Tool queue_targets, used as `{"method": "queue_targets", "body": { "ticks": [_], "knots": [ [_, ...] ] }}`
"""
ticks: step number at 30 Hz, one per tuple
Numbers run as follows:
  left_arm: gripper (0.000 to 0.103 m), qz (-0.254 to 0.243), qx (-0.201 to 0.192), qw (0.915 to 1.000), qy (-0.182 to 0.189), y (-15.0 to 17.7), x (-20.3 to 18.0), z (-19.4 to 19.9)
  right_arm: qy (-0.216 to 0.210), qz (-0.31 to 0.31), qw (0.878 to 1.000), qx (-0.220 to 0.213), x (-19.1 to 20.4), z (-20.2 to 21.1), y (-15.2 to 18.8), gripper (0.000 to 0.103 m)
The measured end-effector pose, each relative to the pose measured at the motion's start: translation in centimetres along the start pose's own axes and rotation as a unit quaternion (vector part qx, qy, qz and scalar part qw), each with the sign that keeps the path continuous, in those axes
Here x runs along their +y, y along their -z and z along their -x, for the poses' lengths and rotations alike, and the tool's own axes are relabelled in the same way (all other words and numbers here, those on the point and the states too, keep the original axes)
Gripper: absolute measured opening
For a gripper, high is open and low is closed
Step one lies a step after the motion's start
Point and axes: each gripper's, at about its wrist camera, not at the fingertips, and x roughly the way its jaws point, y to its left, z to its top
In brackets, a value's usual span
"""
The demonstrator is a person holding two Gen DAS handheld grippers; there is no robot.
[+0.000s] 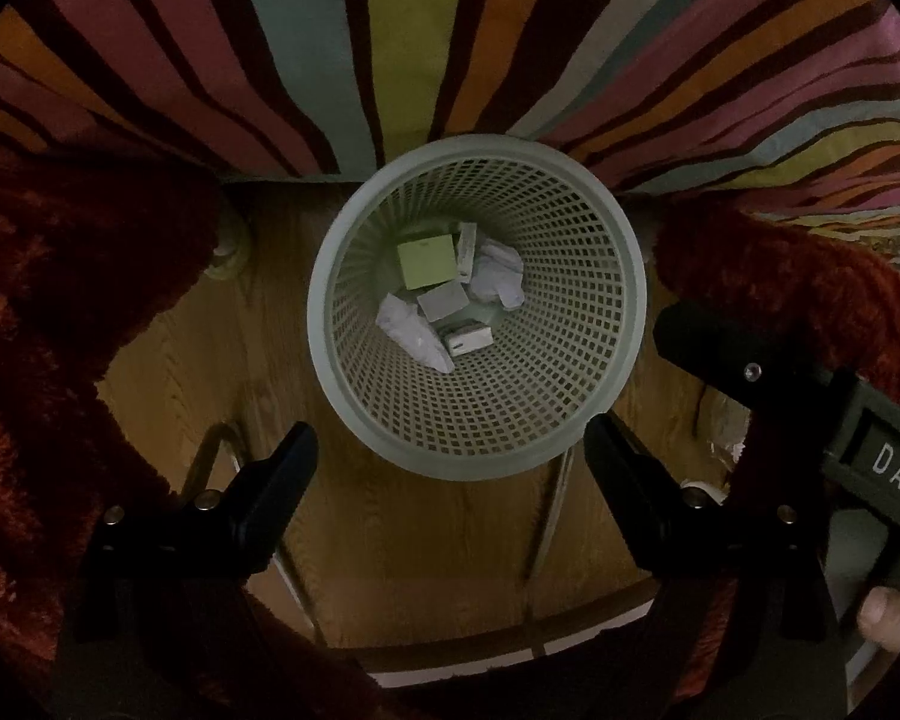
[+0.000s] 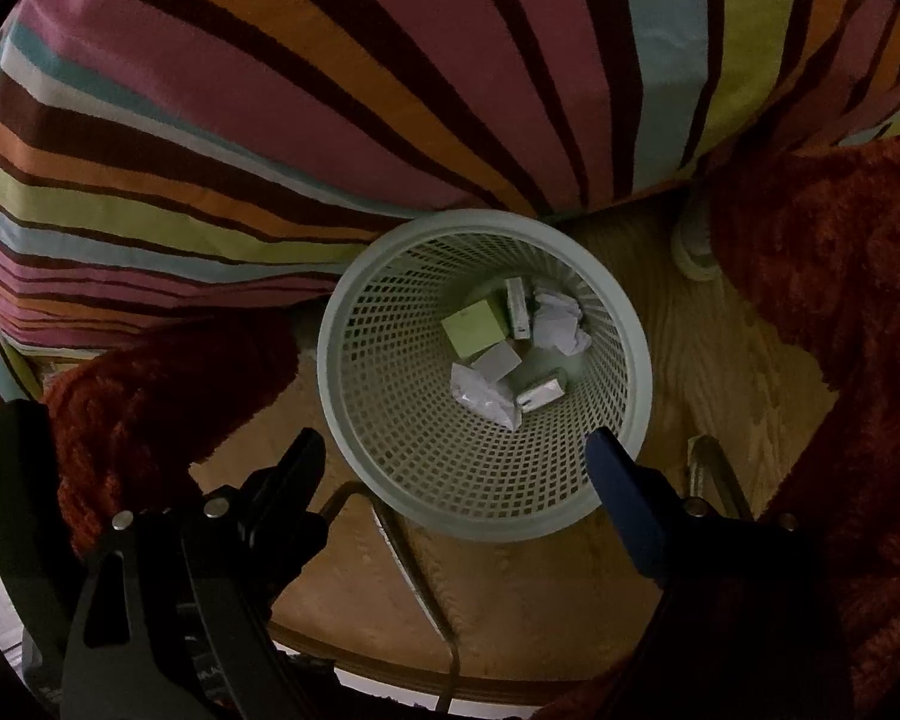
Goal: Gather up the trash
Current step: 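Carry both items over the wastebasket and open both tools to drop them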
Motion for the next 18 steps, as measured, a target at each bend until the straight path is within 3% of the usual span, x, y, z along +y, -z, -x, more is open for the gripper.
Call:
{"method": "queue_targets", "body": {
  "ticks": [6, 11, 18],
  "knots": [
    [0.088, -0.001, -0.012, 0.9999, -0.001, 0.2, -0.1, 0.4, 0.002, 0.005, 1.0, -0.006, 0.2, 0.2, 0.1, 0.084],
    [0.088, -0.005, -0.066, 0.9977, -0.017, 0.4, -0.1, 2.6, -0.005, 0.005, 1.0, -0.023, 0.1, 0.9, 0.2, 0.084],
    [0.088, -0.014, -0.111, 0.9933, -0.026, 0.5, -0.1, 4.6, -0.016, 0.005, 0.999, -0.044, 0.2, 1.9, 0.3, 0.084]
  ]
}}
